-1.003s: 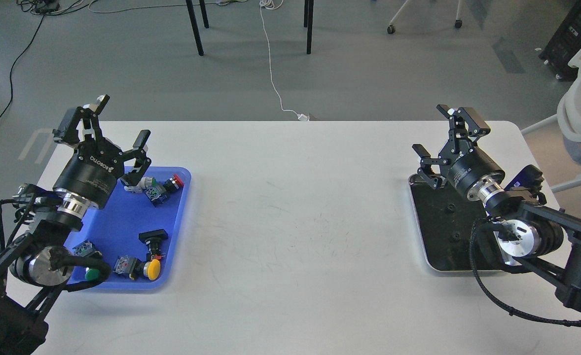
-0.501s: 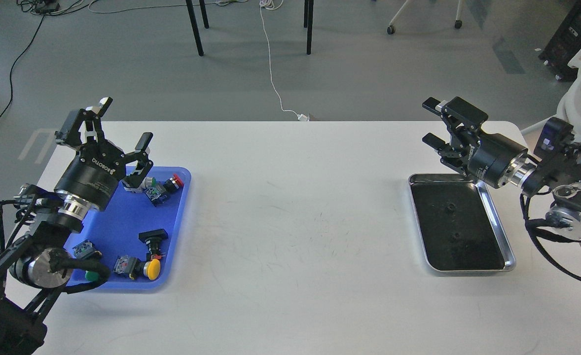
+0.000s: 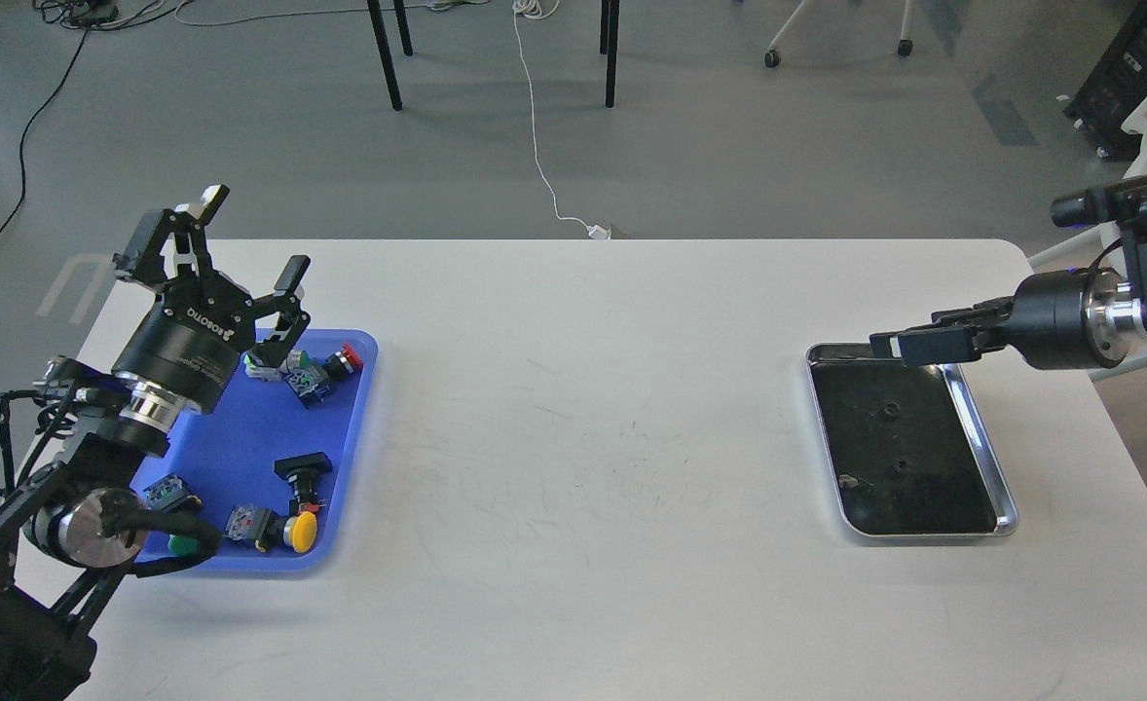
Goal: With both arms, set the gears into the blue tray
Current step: 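Lower the right gripper into the dark metal tray, then grasp the small black part in the metal tray with the right gripper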
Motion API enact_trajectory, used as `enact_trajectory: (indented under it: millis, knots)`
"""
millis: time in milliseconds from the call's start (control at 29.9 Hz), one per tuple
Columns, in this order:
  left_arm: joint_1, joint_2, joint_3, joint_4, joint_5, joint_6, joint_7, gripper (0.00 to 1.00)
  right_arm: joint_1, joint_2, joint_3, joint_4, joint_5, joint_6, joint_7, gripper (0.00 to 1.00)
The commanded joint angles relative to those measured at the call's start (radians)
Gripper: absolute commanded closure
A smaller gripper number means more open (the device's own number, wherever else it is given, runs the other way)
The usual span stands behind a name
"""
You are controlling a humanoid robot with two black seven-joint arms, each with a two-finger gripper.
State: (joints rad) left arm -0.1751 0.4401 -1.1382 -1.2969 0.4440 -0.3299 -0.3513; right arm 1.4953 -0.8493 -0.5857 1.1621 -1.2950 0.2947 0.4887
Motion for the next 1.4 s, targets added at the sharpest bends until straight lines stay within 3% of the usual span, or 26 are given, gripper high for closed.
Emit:
enact_trajectory:
  millis: [0, 100, 301, 735, 1370]
  knots:
    - [0.000, -0.006, 0.002, -0.002, 0.002, 0.003, 0.000, 0.02, 0.068, 0.142, -0.182, -0.080, -0.027, 0.006, 0.000, 0.01]
    - [0.000, -0.004, 0.000, -0.004, 0.002, 0.003, 0.000, 0.02, 0.069, 0.242, -0.247, -0.159, -0.026, 0.006, 0.000, 0.01]
    - [0.000, -0.007, 0.000, -0.004, 0.002, 0.003, 0.000, 0.02, 0.043, 0.311, -0.308, -0.226, -0.024, 0.000, 0.000, 0.03]
    - [0.000, -0.020, 0.003, -0.004, 0.005, 0.003, 0.002, 0.02, -0.124, 0.354, -0.327, -0.349, 0.028, -0.129, 0.000, 0.12]
    - [0.000, -0.024, 0.003, -0.004, 0.025, 0.003, 0.002, 0.02, -0.168, 0.418, -0.338, -0.432, 0.092, -0.131, 0.000, 0.33]
